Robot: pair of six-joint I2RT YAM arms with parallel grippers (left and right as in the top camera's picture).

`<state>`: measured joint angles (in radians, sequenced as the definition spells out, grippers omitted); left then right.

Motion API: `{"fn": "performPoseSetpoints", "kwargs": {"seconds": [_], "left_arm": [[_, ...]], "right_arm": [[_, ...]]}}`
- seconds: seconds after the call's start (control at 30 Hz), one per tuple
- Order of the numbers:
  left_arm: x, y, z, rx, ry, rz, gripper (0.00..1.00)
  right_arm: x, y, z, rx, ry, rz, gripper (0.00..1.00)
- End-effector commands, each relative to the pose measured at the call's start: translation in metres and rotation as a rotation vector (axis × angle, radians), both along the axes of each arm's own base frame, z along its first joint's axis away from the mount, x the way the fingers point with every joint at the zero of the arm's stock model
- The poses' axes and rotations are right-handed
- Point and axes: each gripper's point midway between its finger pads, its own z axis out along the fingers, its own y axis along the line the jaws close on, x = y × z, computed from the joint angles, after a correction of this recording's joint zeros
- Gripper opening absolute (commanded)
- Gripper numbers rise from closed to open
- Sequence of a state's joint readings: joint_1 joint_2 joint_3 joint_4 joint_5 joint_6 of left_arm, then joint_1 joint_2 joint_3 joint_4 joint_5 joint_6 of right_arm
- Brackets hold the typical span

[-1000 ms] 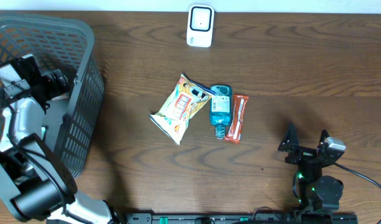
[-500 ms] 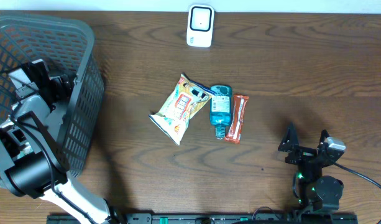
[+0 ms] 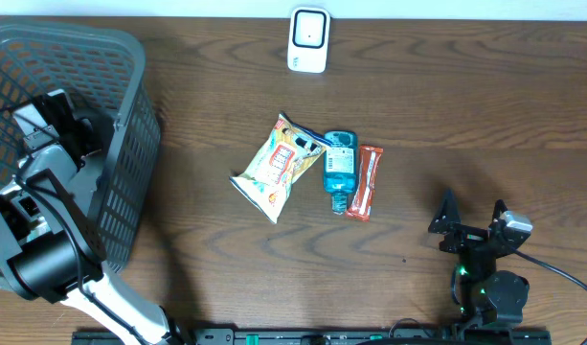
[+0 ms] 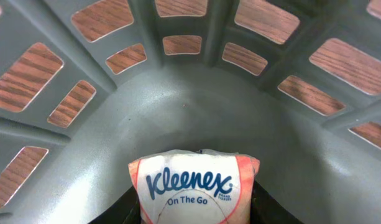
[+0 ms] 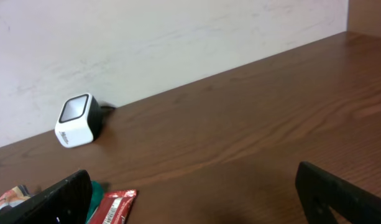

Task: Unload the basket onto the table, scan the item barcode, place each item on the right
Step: 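Reach the left gripper into the basket and grasp the Kleenex tissue pack, then carry the Kleenex pack to the scanner and place it right of the snack bar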

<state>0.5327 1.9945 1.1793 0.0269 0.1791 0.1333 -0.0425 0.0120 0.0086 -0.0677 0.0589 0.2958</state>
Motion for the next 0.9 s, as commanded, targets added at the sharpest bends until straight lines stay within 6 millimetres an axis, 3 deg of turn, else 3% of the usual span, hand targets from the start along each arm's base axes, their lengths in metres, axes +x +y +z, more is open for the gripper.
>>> {"fn": "performPoseSetpoints", "kwargs": {"seconds": [0.0,0.13,0.27,0.33,0.5,0.6,0.7,0.87], "left_arm": [[-0.005,-0.007,-0.003,-0.067,0.003,0.048,0.37],[0.000,-0.003,0.051,-0.049,-0.108,0.086,0.37],[-0.005,-0.007,0.132,-0.005,-0.252,0.105,0.37],[-0.015,-0.013,0.181,0.032,-0.338,0.102,0.37],[-0.052,-0.038,0.283,0.043,-0.551,0.128,0.37],[-0.071,-0.080,0.334,-0.066,-0.695,0.022,0.37],[-0.086,-0.146,0.373,-0.213,-0.797,-0.213,0.37],[-0.097,-0.236,0.391,-0.331,-0.813,-0.510,0.37]], "right_arm": [[0.000,0.001,-0.001,0.003,0.000,0.005,0.99],[0.000,0.001,-0.001,0.003,0.000,0.005,0.99],[0.000,0.001,-0.001,0.003,0.000,0.005,0.99],[0.000,0.001,-0.001,0.003,0.000,0.005,0.99],[0.000,0.001,-0.001,0.003,0.000,0.005,0.99],[0.000,0.001,-0.001,0.003,0.000,0.005,0.99],[0.000,0.001,-0.001,0.003,0.000,0.005,0.99],[0.000,0.001,-0.001,0.003,0.000,0.005,0.99]]}}
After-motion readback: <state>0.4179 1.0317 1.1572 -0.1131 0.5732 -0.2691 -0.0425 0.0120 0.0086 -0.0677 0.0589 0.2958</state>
